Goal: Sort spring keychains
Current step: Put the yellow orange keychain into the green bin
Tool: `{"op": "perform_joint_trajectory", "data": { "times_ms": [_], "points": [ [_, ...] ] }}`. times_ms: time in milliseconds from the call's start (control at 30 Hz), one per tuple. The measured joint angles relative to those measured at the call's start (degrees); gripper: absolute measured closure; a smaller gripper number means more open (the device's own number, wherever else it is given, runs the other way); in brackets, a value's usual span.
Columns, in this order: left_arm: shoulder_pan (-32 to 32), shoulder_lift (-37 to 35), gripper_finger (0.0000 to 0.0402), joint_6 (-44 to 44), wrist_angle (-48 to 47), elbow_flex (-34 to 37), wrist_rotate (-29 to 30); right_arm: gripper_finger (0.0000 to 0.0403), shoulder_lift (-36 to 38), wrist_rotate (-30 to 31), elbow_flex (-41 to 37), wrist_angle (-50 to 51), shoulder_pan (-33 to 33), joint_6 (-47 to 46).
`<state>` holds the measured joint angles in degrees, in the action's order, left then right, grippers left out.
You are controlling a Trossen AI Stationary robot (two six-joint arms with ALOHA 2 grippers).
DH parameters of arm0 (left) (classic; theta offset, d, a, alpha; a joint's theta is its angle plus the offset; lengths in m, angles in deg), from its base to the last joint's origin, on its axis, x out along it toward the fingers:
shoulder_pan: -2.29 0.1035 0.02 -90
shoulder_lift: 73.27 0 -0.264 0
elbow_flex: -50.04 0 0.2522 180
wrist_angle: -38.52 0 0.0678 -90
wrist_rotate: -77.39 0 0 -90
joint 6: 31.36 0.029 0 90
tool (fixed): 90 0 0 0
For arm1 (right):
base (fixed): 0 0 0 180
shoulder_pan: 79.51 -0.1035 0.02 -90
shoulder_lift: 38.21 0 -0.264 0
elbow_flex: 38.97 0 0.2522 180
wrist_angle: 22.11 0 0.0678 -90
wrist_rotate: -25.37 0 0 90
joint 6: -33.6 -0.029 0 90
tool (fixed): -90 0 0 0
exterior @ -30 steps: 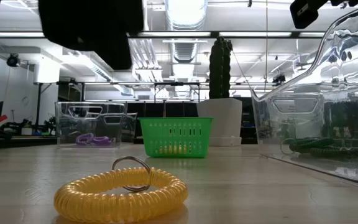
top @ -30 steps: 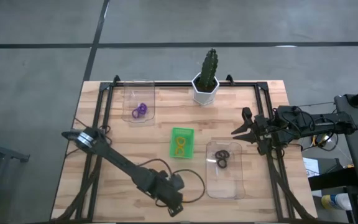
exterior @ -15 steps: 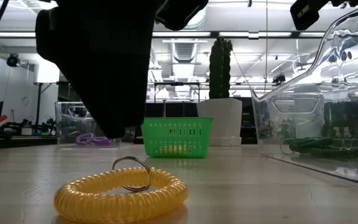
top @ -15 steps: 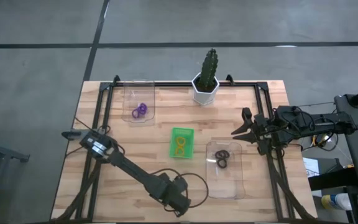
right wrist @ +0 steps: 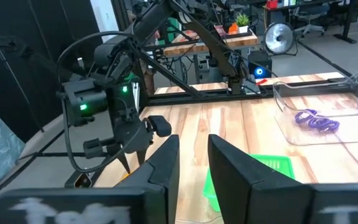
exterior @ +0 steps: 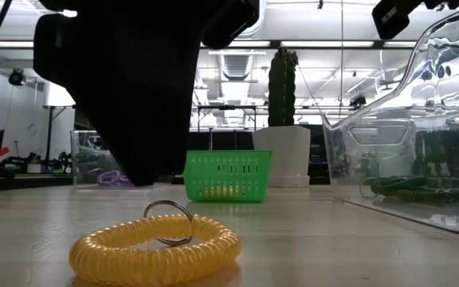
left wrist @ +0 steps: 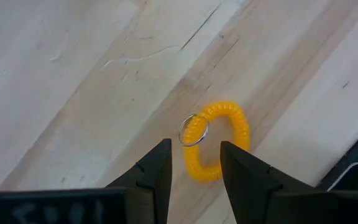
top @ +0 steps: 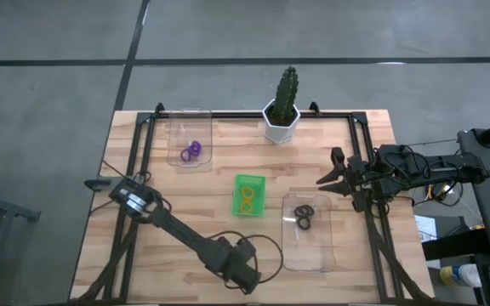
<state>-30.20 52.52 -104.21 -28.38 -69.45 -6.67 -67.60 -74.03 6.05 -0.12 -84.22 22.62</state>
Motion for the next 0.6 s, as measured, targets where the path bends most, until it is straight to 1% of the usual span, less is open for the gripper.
{"op": "perform_joint_trajectory", "data": {
  "times_ms": [200, 600],
  "points": [
    [-0.12, 1.4, 0.0274, -0.71, 1.11, 0.02, -2.28, 0.0318, 0.0, -0.01, 0.0, 0.04, -0.02, -0.46],
    [-0.31, 4.91, 0.0274, -0.62, 0.39, -0.14, -2.26, 0.0335, -0.01, -0.01, 0.0, 0.13, -0.02, -0.89]
  ]
}}
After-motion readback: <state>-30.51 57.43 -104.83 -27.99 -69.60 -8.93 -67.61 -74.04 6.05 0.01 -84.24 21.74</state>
